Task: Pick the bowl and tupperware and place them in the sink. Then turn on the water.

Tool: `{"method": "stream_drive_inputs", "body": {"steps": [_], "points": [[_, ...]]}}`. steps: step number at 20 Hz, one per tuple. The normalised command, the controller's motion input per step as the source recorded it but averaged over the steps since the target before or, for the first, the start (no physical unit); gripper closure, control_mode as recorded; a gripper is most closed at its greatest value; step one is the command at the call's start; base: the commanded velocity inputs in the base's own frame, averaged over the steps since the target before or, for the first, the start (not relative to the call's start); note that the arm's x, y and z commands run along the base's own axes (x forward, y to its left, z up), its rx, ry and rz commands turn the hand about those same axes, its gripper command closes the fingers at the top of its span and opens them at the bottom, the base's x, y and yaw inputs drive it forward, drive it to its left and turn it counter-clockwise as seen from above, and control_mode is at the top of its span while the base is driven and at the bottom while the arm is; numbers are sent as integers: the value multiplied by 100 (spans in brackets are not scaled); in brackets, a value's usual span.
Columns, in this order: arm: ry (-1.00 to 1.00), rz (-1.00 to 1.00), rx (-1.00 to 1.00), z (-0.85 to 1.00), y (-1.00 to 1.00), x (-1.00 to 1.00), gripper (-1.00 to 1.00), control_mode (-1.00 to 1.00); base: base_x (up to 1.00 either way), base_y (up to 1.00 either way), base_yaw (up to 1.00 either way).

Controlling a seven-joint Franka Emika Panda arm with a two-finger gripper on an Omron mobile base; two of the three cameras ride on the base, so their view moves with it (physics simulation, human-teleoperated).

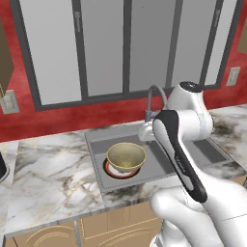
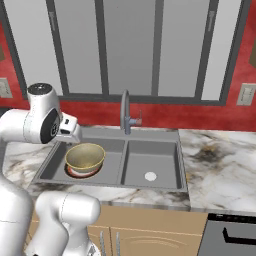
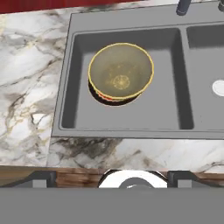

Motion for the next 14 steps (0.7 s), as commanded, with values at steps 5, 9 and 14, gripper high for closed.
{"method": "stream_drive_inputs", "body": {"steps": [5, 9, 14], "points": [[-14, 19, 0, 50, 0, -61, -100, -100, 0, 0, 0], [-6, 14, 0, 14, 2, -23, -100, -100, 0, 0, 0], [0, 2, 0, 1, 2, 0, -100, -100, 0, 0, 0]]}}
